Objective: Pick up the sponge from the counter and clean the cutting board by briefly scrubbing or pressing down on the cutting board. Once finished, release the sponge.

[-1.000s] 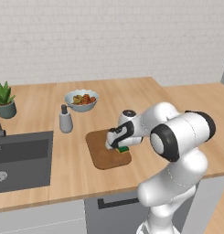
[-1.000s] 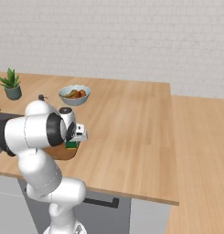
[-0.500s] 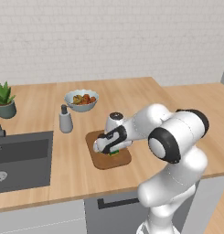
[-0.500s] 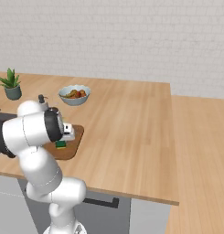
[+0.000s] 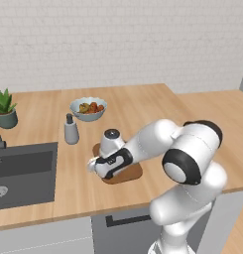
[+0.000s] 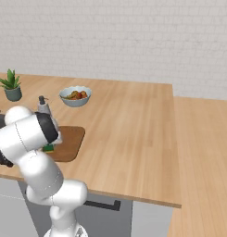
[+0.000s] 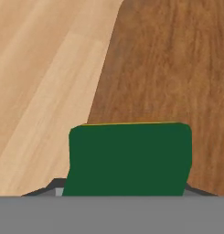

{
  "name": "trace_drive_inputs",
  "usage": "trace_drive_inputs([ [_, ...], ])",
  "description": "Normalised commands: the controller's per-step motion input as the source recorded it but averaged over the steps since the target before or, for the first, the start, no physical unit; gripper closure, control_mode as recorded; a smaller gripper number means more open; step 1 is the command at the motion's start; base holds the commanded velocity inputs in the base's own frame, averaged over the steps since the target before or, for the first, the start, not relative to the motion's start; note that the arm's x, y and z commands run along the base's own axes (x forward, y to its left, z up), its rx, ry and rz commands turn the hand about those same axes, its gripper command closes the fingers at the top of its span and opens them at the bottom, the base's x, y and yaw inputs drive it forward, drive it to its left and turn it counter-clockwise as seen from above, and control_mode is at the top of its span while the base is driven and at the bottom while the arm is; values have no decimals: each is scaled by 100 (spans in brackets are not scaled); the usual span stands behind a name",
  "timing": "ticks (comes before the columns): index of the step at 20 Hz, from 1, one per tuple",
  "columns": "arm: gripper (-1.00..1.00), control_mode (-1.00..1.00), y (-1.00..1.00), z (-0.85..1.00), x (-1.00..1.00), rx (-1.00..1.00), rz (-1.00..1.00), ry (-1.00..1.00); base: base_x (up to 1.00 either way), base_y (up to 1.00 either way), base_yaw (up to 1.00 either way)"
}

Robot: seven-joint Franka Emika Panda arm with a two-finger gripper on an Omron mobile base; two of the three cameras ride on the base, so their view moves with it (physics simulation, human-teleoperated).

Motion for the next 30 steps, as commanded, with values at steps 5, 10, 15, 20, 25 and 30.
trace_drive_inputs([
  [5,100,-100,2,-4,-60,1,0,-2,0,0,0],
  [10,100,-100,-5,-12,-21,1,1,1,0,0,0],
  [15,100,-100,-8,-2,35,0,1,6,0,0,0],
  [20,100,-100,-17,0,39,-4,0,1,0,0,0],
  [25,100,-100,-55,-4,-3,-3,1,0,0,0,0],
  [30,100,-100,-73,-11,-21,0,3,0,0,0,0],
])
